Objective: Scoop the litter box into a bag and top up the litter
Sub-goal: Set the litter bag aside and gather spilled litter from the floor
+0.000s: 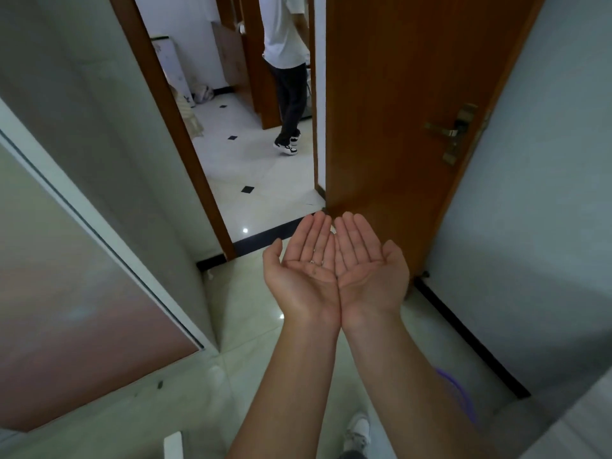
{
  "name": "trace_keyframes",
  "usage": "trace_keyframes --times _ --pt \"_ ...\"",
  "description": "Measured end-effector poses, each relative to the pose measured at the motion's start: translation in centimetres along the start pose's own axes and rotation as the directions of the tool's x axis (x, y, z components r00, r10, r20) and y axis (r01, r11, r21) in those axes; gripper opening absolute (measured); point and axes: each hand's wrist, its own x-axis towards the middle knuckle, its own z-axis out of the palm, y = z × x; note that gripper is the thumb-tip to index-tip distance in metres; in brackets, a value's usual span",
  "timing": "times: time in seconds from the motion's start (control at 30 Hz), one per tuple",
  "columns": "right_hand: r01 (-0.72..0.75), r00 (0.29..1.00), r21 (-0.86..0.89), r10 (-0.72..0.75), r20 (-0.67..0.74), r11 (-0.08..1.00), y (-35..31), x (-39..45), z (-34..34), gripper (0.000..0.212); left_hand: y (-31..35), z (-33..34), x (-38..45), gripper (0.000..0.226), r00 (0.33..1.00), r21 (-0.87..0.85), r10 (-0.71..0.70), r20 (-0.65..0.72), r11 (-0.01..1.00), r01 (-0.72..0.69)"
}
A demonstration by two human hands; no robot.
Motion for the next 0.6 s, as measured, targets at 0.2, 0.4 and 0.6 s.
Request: trace_keyframes --times 0.2,0.4,0.6 --pt "-0.053 0.999 -0.013 0.053 0.0 0.999 1.1 8.7 3.5 0.056 1.4 3.1 8.6 0.05 0.997 0.101 0.067 -0.023 0.993 -0.065" --pt "-0.068 0.997 -0.005 0.068 0.044 0.998 1.0 16.4 7.1 0.057 1.9 6.6 16.1 0.051 0.994 0.127 0.105 -0.002 0.986 -0.104" --pt "0.035 0.999 0.055 -0.033 -0.037 0.998 -1.3 22.1 8.1 0.054 -0.6 8.9 21.9 0.05 1.0 0.146 -0.014 0.007 0.989 0.013"
